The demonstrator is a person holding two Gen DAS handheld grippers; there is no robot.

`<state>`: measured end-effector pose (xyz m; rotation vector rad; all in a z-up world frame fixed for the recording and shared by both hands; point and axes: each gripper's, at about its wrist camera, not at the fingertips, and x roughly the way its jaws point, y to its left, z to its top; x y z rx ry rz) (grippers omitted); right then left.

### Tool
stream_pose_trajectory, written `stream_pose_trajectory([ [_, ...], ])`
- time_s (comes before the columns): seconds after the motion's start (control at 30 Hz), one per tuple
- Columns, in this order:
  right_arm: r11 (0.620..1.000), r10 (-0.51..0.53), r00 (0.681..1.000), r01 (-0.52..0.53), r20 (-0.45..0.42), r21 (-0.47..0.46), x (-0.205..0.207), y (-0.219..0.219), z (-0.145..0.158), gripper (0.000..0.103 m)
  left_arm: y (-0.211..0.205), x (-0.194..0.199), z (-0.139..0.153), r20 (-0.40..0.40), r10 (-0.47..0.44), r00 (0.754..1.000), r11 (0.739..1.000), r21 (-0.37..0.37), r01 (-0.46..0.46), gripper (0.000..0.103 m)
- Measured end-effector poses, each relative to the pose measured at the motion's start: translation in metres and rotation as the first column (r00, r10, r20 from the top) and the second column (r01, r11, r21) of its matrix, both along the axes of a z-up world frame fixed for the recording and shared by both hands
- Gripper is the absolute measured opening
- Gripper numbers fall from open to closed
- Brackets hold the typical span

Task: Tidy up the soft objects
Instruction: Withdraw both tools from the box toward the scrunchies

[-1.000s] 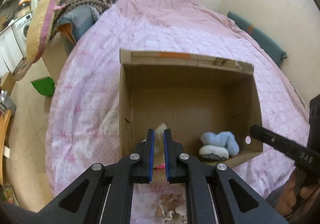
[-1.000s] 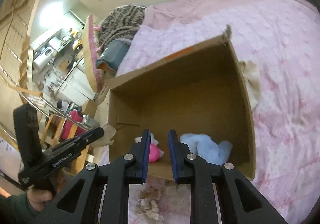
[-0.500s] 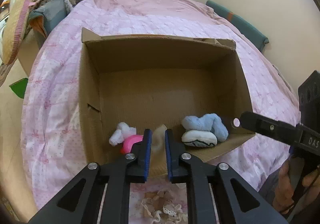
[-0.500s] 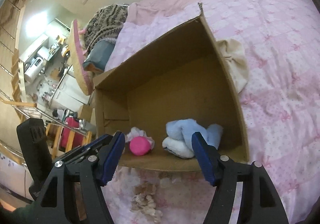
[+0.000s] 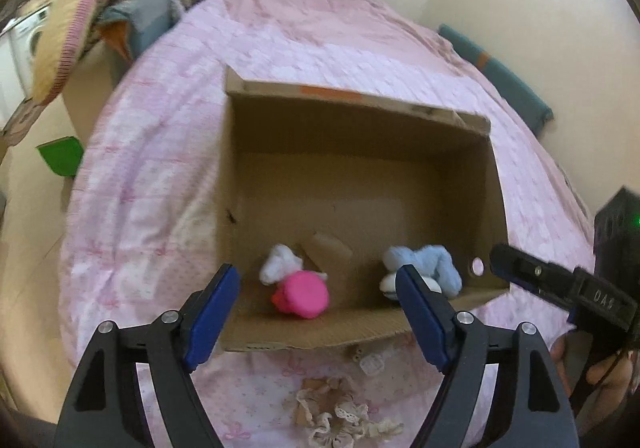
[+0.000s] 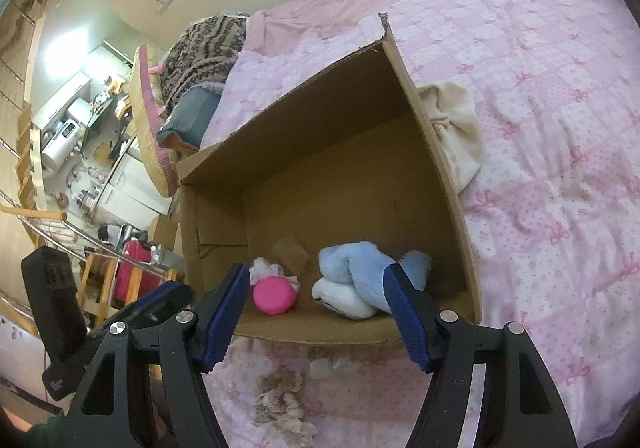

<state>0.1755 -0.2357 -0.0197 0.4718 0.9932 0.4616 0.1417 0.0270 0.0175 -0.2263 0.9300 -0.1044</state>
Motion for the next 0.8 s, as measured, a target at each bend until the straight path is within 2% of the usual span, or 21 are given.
stream_pose_trajectory([
  [0.1,1.000,0.000,1.000,0.000,0.000,0.000,0.000,0.000,0.000,0.073,0.002,-0.003,0.003,0.016,0.015,1.000,0.999,0.034,-0.016,0.079],
  [0.37,1.000,0.010,1.000,-0.010,-0.001,-0.025,-0.004,0.003,0.002,0.073,-0.008,-0.008,0.002,0.008,-0.022,1.000,0.995,0.100,0.021,0.079],
  [0.57,0.998,0.042,0.999,-0.042,0.000,-0.043,-0.012,0.008,0.002,0.073,-0.006,-0.017,0.002,0.004,0.000,1.000,0.993,0.119,-0.001,0.079],
  [0.8,0.996,0.088,0.996,-0.088,-0.019,-0.023,-0.028,0.019,-0.001,0.073,-0.002,-0.029,-0.003,-0.041,0.012,0.999,0.993,0.116,-0.007,0.079],
])
